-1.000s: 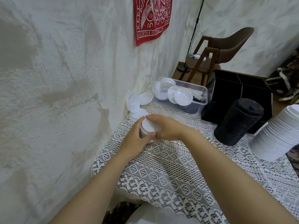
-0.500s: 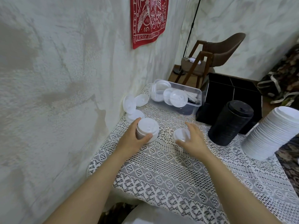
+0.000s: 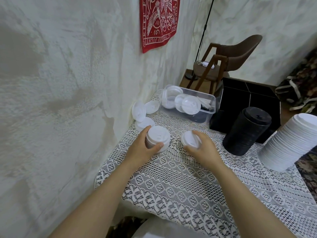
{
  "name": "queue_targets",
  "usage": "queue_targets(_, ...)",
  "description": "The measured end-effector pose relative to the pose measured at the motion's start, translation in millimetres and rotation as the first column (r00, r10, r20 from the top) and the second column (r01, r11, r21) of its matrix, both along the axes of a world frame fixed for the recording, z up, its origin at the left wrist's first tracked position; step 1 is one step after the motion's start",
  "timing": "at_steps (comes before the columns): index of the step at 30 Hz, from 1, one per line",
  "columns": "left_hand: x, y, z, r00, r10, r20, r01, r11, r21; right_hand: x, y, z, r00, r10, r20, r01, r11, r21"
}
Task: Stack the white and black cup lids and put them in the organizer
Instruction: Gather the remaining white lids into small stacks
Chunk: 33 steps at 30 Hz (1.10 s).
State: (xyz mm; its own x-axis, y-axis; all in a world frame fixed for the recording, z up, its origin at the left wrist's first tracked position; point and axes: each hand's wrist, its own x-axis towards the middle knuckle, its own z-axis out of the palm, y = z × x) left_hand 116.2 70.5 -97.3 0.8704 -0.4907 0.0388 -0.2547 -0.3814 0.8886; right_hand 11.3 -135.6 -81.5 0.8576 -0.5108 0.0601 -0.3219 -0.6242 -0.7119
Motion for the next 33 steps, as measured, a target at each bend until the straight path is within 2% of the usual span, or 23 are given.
queue_targets(6, -2.4, 1.2, 2.9, 1.000, 0.004, -0.029, -0.005, 1.000, -0.031, 31.5, 34.8, 29.5, 0.957, 0.251, 0.148, -0.255, 0.967, 0.005)
queue_targets(10, -3.1, 1.2, 5.2, 1.000, -0.002, -0.023, 0.002, 1.000, -0.016, 47.7, 52.9, 35.4, 0.925, 0.365, 0.108, -0.370, 0.929, 0.026)
queue_targets(15, -1.5, 1.3, 2.7, 0.999, 0.020, -0.027, -0.020, 1.000, 0.000, 56.2, 61.6, 30.8, 0.924, 0.376, 0.067, -0.380, 0.922, 0.068)
queue_targets(20, 1.7, 1.2, -0.6, 0.999, 0.020, -0.030, -0.020, 1.000, -0.004, 57.8, 63.1, 24.1, 0.920, 0.390, 0.043, -0.391, 0.919, 0.046)
queue_targets(33, -1.0, -0.6, 0.3, 1.000, 0.007, -0.009, -0.007, 1.000, 0.005, 53.1, 65.4, 7.6, 0.923, 0.368, 0.112, -0.382, 0.910, 0.160)
